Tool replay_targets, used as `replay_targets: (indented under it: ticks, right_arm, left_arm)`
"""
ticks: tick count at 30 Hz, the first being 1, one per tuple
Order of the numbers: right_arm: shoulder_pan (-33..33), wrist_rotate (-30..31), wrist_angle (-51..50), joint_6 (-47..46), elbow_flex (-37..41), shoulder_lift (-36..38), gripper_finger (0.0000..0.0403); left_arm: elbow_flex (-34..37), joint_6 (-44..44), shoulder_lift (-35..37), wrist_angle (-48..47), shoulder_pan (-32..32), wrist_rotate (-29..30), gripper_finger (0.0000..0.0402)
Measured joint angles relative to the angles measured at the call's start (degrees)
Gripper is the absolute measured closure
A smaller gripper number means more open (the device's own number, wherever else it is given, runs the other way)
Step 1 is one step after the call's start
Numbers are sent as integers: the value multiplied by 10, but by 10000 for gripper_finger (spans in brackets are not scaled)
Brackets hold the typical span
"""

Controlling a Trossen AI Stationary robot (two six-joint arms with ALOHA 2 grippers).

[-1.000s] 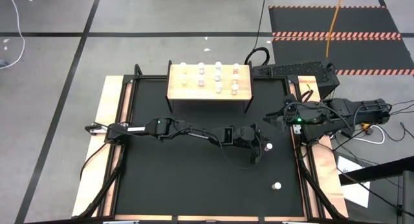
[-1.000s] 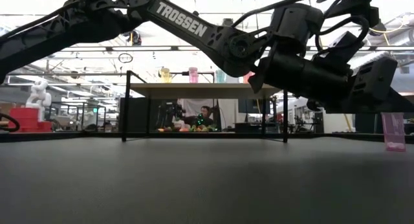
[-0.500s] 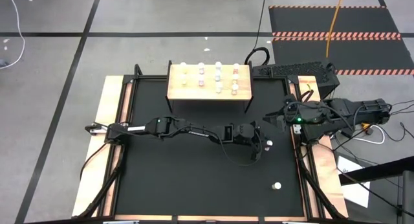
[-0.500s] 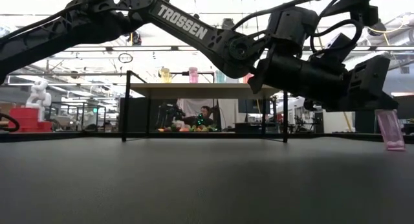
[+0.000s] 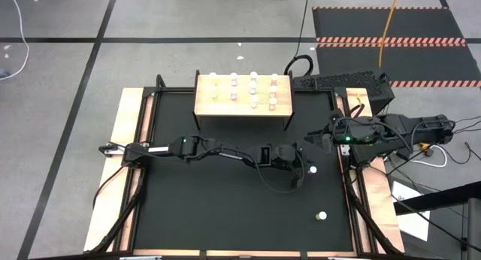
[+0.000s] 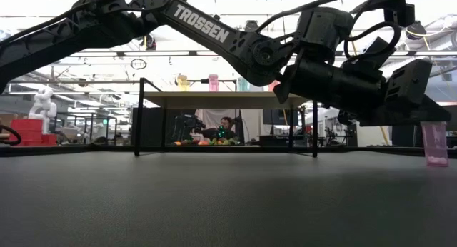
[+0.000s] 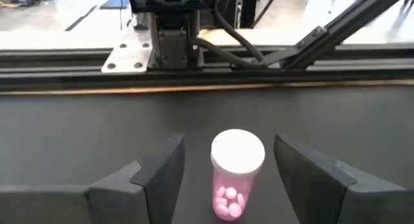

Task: Pick and place medicine bottles onto shelf by color
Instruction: Put the pink pill bottle on the shelf aligned with the other pink bottles

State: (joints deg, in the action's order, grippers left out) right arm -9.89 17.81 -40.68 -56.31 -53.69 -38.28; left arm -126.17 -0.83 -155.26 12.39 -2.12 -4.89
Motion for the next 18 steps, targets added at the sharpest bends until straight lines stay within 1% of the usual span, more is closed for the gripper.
replay_targets:
  ticks: [5, 12, 18]
  right_arm:
    - [0, 0, 3, 0, 0, 0, 250]
    - [0, -1, 3, -5, 0, 0, 250]
    - [0, -1, 3, -7, 0, 0, 250]
  left_arm:
    - [0, -22, 0, -5, -5, -1, 176]
    - [1, -4, -14, 1, -5, 0, 217]
    - [0, 5, -17, 14, -4, 6, 239]
